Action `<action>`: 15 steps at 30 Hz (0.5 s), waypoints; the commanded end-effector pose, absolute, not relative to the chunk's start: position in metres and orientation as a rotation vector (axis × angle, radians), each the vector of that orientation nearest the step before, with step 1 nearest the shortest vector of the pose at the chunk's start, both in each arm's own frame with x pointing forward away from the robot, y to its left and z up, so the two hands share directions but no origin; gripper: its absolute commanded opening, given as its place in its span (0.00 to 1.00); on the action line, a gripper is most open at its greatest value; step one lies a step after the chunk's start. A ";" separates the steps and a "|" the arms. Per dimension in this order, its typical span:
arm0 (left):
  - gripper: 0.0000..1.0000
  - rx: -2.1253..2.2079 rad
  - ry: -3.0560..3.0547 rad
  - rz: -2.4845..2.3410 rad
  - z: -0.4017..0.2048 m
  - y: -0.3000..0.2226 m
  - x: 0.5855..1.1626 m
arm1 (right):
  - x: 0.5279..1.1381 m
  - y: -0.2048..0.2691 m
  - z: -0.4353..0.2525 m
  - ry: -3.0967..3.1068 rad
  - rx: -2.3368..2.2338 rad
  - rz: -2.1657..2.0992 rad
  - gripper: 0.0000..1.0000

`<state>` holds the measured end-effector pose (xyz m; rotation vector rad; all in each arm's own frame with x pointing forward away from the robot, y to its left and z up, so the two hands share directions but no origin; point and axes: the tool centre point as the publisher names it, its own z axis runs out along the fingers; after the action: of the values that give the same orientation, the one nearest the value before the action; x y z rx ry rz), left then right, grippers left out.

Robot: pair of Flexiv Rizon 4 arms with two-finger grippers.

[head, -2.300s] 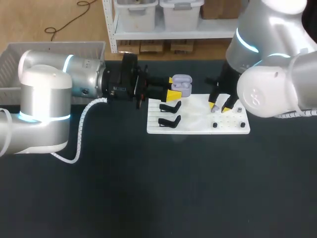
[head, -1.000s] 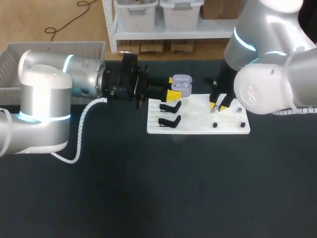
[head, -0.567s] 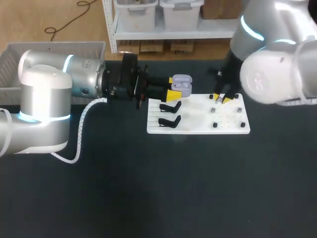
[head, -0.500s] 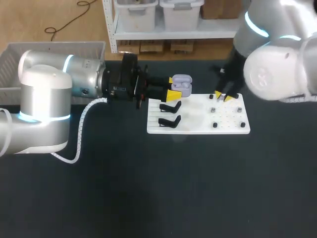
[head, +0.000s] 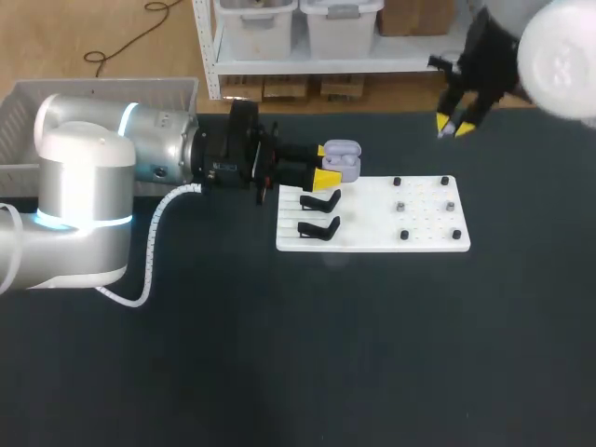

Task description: Pick up each earbud case from the left stands, insert the matching earbuds, close the lid, and place the case in the box.

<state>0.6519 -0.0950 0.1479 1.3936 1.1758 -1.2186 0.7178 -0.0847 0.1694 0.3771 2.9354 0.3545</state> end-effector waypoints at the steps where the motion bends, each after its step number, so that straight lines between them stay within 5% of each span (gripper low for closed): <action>1: 0.00 1.394 1.177 -1.218 0.148 -0.095 0.652 | 0.703 -0.080 0.224 2.949 0.320 0.325 0.00; 15: 0.00 1.394 1.177 -1.218 0.148 -0.095 0.652 | 0.671 -0.015 0.266 3.085 -0.088 0.284 0.00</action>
<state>0.6518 -0.0950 0.1479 1.3936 1.1758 -1.2186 0.6662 -0.0273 0.2658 -0.0746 3.0459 0.3117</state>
